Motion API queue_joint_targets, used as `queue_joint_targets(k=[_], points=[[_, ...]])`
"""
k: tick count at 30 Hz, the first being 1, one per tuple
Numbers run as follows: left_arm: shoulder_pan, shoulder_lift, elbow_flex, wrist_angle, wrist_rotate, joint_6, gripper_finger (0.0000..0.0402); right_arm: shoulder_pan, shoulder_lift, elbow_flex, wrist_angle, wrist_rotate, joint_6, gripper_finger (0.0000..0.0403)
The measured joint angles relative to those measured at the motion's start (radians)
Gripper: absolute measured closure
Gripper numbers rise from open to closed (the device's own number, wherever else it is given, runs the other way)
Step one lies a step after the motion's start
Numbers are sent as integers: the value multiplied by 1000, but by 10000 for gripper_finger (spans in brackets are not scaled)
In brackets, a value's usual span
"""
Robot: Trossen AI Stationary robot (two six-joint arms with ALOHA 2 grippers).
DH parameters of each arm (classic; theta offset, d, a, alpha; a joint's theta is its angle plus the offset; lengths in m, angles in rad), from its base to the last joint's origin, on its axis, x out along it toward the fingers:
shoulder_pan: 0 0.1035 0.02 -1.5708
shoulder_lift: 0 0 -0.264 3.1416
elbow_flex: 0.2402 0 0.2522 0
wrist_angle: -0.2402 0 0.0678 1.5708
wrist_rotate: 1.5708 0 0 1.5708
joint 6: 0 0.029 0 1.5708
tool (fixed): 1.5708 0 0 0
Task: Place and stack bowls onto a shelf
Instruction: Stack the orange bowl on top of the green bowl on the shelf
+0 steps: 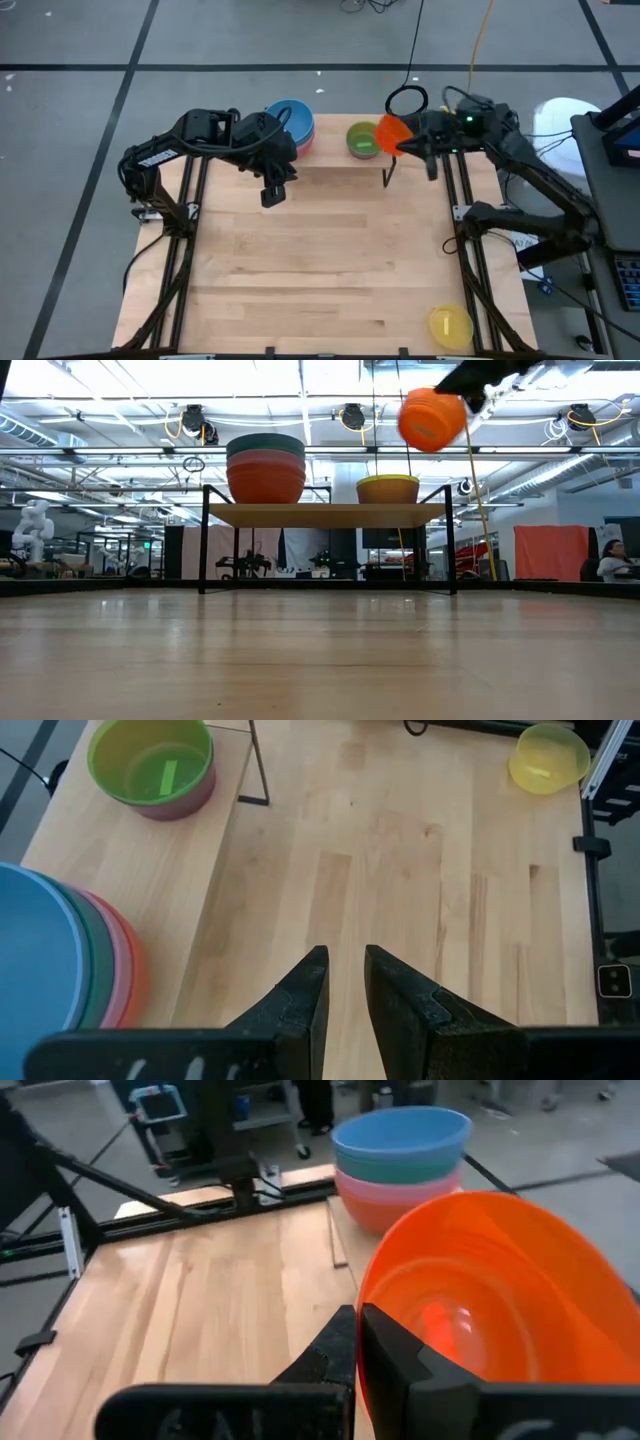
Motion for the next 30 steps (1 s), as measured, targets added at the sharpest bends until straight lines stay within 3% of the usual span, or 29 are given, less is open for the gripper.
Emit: queue_joint_targets(k=[5,8,11,18,23,30], points=[[0,0,0,-4,0,0,330,55,119,1,56,47,-38,403],[0,0,0,-5,0,-2,330,89,184,1,87,191,-53,403],[0,0,0,-13,0,-10,330,98,236,1,89,250,-83,403],[0,0,0,-40,0,-21,330,142,317,1,175,255,-111,403],[0,0,0,-41,0,-27,330,167,301,6,241,263,-133,403],[0,0,0,-51,0,-44,330,206,291,118,215,279,-190,403]])
